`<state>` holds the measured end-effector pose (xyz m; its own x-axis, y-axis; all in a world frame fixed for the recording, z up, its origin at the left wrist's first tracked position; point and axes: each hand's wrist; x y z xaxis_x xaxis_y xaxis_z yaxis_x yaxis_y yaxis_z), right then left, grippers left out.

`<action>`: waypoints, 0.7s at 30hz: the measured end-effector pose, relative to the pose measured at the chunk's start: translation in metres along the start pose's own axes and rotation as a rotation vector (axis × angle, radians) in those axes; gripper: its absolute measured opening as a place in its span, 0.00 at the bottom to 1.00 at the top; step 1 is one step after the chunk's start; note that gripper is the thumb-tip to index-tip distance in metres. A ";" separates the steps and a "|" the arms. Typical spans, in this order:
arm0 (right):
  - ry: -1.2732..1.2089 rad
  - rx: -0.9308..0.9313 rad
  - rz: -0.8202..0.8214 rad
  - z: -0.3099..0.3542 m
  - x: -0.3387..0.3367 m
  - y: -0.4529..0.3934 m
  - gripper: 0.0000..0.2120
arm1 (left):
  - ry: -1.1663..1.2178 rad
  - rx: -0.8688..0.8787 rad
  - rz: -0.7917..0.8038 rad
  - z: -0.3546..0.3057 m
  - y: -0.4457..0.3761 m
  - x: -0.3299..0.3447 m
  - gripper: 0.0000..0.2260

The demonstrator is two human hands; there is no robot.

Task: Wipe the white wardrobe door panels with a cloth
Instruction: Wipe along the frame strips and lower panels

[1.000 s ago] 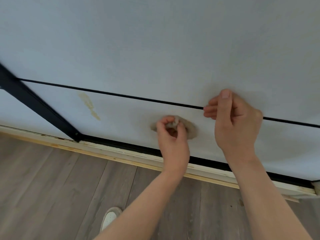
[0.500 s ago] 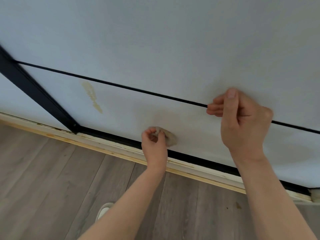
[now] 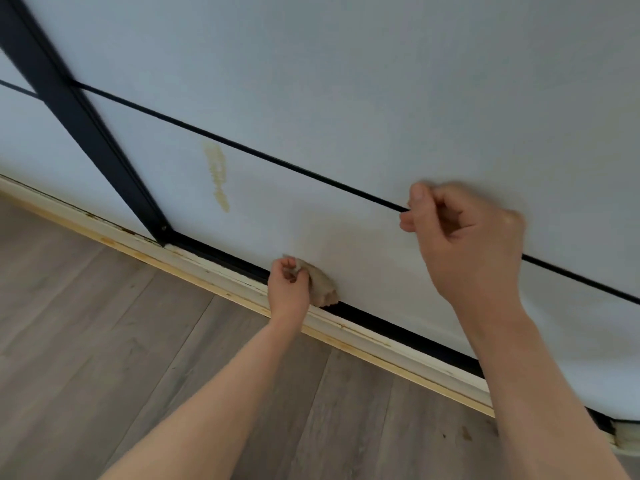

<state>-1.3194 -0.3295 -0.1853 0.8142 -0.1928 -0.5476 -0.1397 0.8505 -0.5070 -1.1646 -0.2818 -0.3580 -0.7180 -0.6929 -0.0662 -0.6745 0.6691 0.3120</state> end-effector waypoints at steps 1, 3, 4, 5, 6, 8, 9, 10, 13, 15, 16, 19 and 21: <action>-0.008 0.020 0.002 0.001 0.000 0.000 0.17 | -0.009 0.047 -0.016 -0.011 0.002 0.000 0.07; -0.022 0.065 0.000 0.005 0.001 -0.001 0.17 | 0.042 0.286 -0.043 -0.052 0.019 0.005 0.09; -0.026 0.082 -0.006 0.006 0.002 -0.001 0.18 | 0.104 0.437 -0.032 -0.080 0.034 0.007 0.09; -0.024 0.087 -0.012 0.006 0.003 -0.001 0.18 | 0.175 0.592 -0.013 -0.108 0.047 0.010 0.10; -0.016 0.086 -0.016 0.006 0.004 -0.001 0.19 | 0.235 0.721 0.015 -0.132 0.055 0.010 0.12; -0.020 0.089 -0.013 0.007 0.005 -0.001 0.21 | 0.330 0.843 0.021 -0.160 0.056 0.010 0.16; -0.029 0.095 -0.011 0.007 0.003 0.000 0.21 | 0.326 0.872 -0.002 -0.160 0.051 0.010 0.16; -0.038 0.098 -0.009 0.007 0.002 0.000 0.21 | 0.280 0.879 -0.030 -0.151 0.048 0.011 0.16; -0.043 0.111 -0.012 0.004 0.004 0.001 0.19 | 0.054 0.560 0.017 -0.064 0.030 0.009 0.10; -0.051 0.141 -0.007 0.004 0.005 0.003 0.18 | 0.008 0.207 0.083 -0.013 0.020 -0.001 0.09; -0.060 0.150 -0.006 0.005 0.004 0.004 0.17 | -0.001 0.113 0.083 -0.002 0.015 -0.006 0.07; -0.059 0.131 0.000 0.004 0.003 0.001 0.14 | 0.036 0.159 0.011 -0.029 0.015 -0.004 0.03; -0.034 0.110 -0.019 0.005 0.005 0.003 0.16 | 0.146 0.351 -0.055 -0.076 0.032 0.002 0.06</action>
<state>-1.3128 -0.3256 -0.1862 0.8351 -0.1938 -0.5149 -0.0632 0.8959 -0.4397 -1.1742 -0.2822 -0.2758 -0.6642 -0.7442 0.0701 -0.7472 0.6637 -0.0337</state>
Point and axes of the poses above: each hand's wrist, its own y-axis away from the middle knuckle, its own x-axis out of the palm, z = x × y, and after that the axes turned 7 degrees about x, right-handed
